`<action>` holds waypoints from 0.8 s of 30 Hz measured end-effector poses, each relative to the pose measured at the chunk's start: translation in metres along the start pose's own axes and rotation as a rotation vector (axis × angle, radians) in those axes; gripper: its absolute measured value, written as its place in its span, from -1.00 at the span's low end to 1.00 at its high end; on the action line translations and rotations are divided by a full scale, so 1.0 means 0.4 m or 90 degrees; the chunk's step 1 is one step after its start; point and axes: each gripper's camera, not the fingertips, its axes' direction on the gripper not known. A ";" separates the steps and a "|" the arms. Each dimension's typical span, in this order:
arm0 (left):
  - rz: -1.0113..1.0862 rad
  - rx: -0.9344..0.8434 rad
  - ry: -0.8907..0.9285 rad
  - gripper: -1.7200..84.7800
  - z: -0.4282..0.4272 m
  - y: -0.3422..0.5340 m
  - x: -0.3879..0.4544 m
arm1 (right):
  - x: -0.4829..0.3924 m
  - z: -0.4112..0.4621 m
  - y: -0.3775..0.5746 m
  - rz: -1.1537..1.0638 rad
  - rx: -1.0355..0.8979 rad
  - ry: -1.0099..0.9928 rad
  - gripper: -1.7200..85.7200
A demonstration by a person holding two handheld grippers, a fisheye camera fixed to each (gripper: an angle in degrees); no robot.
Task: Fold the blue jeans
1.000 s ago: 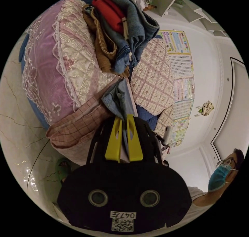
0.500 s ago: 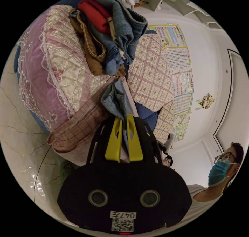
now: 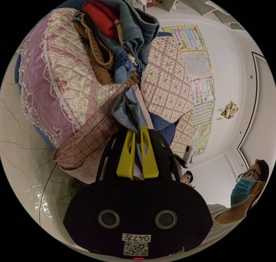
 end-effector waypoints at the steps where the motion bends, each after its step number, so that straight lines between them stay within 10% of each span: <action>1: 0.002 0.001 0.001 -0.97 -0.016 -0.022 0.024 | -0.030 -0.005 0.030 -0.010 -0.013 -0.008 -0.99; 15: 0.139 -0.020 -0.027 -0.97 -0.166 -0.279 0.526 | -0.087 -0.220 0.273 0.038 0.049 -0.052 -0.99; 24: 0.518 -0.172 -0.071 -0.97 -0.005 -0.265 1.211 | 0.142 -0.633 0.567 0.275 0.297 0.003 -0.99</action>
